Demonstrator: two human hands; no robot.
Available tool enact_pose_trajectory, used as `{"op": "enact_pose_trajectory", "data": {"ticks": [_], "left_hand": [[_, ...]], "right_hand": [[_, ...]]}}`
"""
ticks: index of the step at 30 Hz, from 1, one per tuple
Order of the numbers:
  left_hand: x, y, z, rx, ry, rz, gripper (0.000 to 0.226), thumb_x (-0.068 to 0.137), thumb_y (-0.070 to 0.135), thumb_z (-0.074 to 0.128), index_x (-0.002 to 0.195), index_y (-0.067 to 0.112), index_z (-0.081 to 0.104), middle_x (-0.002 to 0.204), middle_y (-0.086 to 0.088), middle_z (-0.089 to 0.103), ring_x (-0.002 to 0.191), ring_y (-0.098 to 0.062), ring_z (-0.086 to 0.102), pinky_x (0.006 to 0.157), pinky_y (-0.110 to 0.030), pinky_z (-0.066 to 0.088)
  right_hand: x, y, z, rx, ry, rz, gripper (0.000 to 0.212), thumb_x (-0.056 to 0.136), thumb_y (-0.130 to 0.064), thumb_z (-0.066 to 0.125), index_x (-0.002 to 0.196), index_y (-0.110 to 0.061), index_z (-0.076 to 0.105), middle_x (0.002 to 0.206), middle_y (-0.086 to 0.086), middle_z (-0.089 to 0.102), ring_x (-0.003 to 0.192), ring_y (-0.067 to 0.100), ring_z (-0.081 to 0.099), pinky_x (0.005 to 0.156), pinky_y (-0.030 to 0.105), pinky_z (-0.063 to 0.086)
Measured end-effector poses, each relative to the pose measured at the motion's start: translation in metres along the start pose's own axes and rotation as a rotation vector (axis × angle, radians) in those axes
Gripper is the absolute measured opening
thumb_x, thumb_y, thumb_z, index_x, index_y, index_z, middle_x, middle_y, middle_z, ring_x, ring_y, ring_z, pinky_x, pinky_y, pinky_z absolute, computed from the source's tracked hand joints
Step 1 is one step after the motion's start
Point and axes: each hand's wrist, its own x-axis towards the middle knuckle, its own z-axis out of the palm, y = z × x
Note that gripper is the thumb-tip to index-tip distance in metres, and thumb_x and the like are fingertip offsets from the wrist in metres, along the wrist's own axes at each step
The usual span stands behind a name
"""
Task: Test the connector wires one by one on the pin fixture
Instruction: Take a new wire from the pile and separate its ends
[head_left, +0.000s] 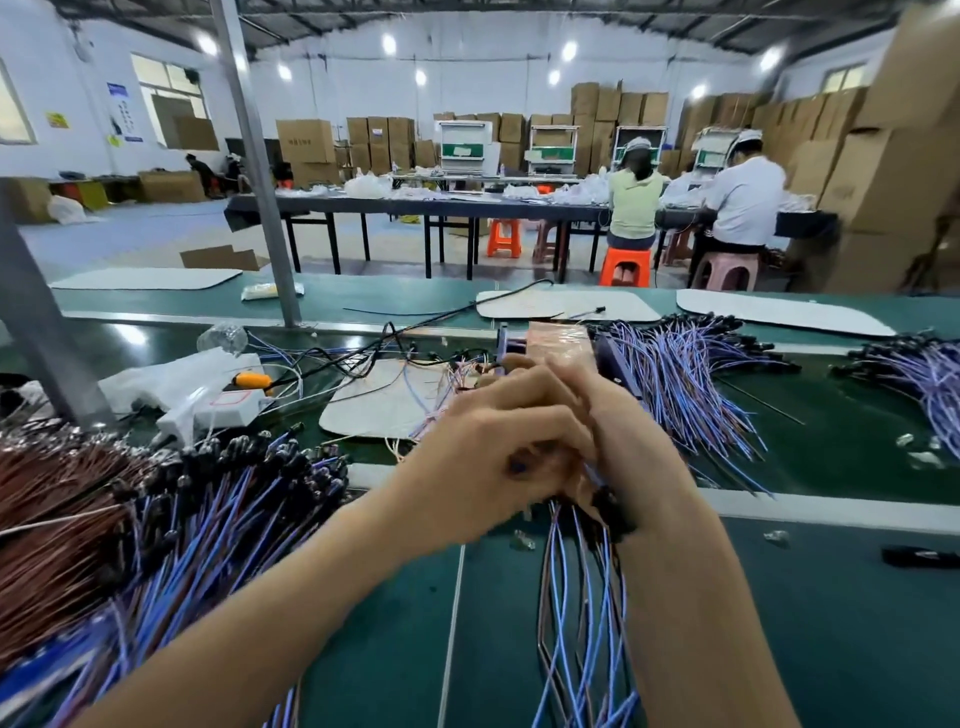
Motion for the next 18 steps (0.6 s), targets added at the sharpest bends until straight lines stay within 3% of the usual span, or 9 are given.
{"op": "enact_pose_trajectory", "data": {"ticks": [2, 4, 6, 7, 9, 12, 14, 18], "left_hand": [[0.0, -0.003, 0.006, -0.028, -0.084, 0.048, 0.019, 0.07, -0.013, 0.07, 0.079, 0.003, 0.072, 0.09, -0.008, 0.062, 0.085, -0.015, 0.057, 0.081, -0.019, 0.045], [-0.004, -0.004, 0.01, -0.107, -0.181, 0.061, 0.02, 0.07, -0.014, 0.071, 0.079, 0.004, 0.072, 0.089, -0.007, 0.062, 0.082, -0.012, 0.054, 0.08, -0.013, 0.041], [-0.009, -0.004, 0.016, -0.18, -0.314, 0.035, 0.021, 0.07, -0.011, 0.071, 0.081, 0.007, 0.073, 0.09, -0.004, 0.061, 0.079, -0.007, 0.053, 0.077, -0.006, 0.037], [-0.011, -0.003, 0.019, -0.212, -0.384, 0.012, 0.021, 0.071, -0.009, 0.072, 0.083, 0.009, 0.074, 0.09, -0.003, 0.061, 0.078, -0.005, 0.054, 0.075, -0.005, 0.036], [-0.014, -0.003, 0.024, -0.282, -0.52, -0.03, 0.021, 0.075, -0.003, 0.071, 0.089, 0.011, 0.075, 0.091, 0.001, 0.06, 0.077, -0.007, 0.057, 0.074, -0.01, 0.042], [-0.016, -0.011, 0.024, -0.429, -0.633, -0.119, 0.028, 0.077, -0.002, 0.06, 0.098, 0.012, 0.072, 0.092, 0.007, 0.061, 0.079, -0.001, 0.056, 0.074, -0.014, 0.043], [-0.016, -0.02, 0.027, -0.508, -0.506, -0.276, 0.03, 0.079, -0.002, 0.053, 0.098, 0.013, 0.071, 0.091, 0.007, 0.066, 0.081, 0.0, 0.06, 0.072, -0.015, 0.045], [-0.015, -0.048, 0.038, -0.718, 0.061, -0.768, 0.021, 0.093, 0.003, 0.053, 0.111, 0.004, 0.064, 0.09, -0.003, 0.071, 0.074, -0.011, 0.066, 0.059, -0.02, 0.053]], "right_hand": [[0.005, 0.001, -0.003, 0.126, 0.076, -0.038, 0.023, 0.101, -0.018, 0.044, 0.113, -0.018, 0.064, 0.084, 0.015, 0.074, 0.064, 0.021, 0.071, 0.052, 0.026, 0.056], [0.01, 0.002, -0.014, 0.225, 0.197, -0.121, 0.031, 0.103, -0.013, 0.037, 0.128, -0.029, 0.045, 0.077, 0.014, 0.073, 0.05, 0.019, 0.063, 0.043, 0.022, 0.05], [0.012, -0.002, -0.028, 0.251, 0.304, -0.204, 0.035, 0.104, -0.007, 0.028, 0.122, -0.037, 0.034, 0.073, 0.011, 0.071, 0.039, 0.012, 0.048, 0.035, 0.015, 0.036], [0.013, -0.004, -0.037, 0.269, 0.342, -0.219, 0.029, 0.103, -0.006, 0.026, 0.113, -0.032, 0.035, 0.072, 0.01, 0.07, 0.035, 0.01, 0.042, 0.033, 0.014, 0.03], [0.014, -0.009, -0.052, 0.277, 0.392, -0.219, 0.02, 0.103, -0.006, 0.027, 0.098, -0.022, 0.04, 0.063, 0.004, 0.066, 0.03, 0.007, 0.033, 0.03, 0.012, 0.022], [0.014, -0.011, -0.067, 0.075, 0.424, -0.204, 0.022, 0.103, -0.012, 0.035, 0.098, -0.011, 0.057, 0.054, -0.003, 0.06, 0.03, 0.005, 0.027, 0.029, 0.013, 0.02], [0.015, -0.009, -0.068, -0.146, 0.404, -0.176, 0.026, 0.102, -0.017, 0.041, 0.096, -0.008, 0.064, 0.05, -0.004, 0.054, 0.032, 0.005, 0.024, 0.031, 0.014, 0.019], [0.016, 0.003, -0.049, -0.481, 0.178, -0.037, 0.029, 0.098, -0.01, 0.046, 0.077, -0.003, 0.064, 0.047, 0.001, 0.052, 0.033, 0.006, 0.032, 0.032, 0.014, 0.025]]}}
